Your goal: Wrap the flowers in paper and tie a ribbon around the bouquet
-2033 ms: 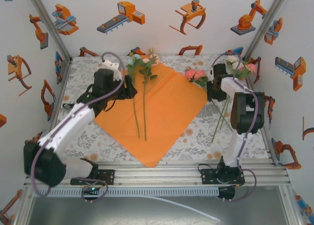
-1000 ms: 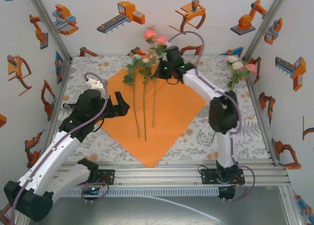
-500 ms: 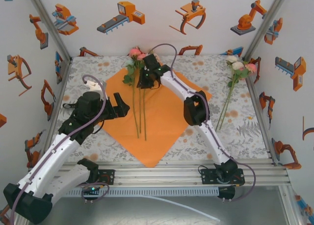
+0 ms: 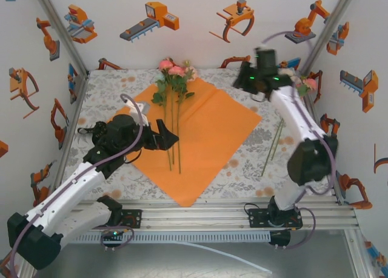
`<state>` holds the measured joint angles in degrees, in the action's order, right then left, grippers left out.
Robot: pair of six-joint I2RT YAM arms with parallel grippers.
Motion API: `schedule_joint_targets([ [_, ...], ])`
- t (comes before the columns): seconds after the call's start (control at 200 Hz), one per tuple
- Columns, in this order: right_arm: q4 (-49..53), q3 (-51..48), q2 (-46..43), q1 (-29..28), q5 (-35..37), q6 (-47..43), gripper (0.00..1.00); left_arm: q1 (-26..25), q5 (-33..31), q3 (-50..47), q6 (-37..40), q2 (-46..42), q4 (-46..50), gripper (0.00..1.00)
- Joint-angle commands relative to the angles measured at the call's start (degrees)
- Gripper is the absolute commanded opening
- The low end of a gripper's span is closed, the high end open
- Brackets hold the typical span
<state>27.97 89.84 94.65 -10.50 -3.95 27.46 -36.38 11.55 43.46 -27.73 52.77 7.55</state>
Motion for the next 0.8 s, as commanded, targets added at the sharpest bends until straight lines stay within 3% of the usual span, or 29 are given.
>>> schedule_joint_targets([
  [0.0, -1.84, -13.55, -4.84, 8.45, 11.43, -4.98, 0.48, -4.08, 7.06, 0.47, 5.26, 2.78, -9.51, 0.98],
  [0.075, -2.94, -19.36, -6.72, 14.8, 15.54, -5.21, 0.48, -6.37, 8.67, 1.88, 6.98, 5.6, -11.42, 0.98],
  [0.22, -5.03, -22.75, -3.61, 22.24, 10.02, -5.48, 0.42, -10.09, 8.73, 4.82, 9.83, 9.07, -12.02, 0.99],
  [0.39, -5.58, -19.6, 4.44, 22.53, 4.65, -4.94, 0.25, -11.6, 5.89, 5.57, 10.5, 10.03, -11.48, 1.0],
  [0.791, -5.12, -14.52, 14.88, 22.32, 1.54, -3.73, 0.28, -11.78, 1.41, 6.69, 11.2, 10.78, -8.61, 0.99],
])
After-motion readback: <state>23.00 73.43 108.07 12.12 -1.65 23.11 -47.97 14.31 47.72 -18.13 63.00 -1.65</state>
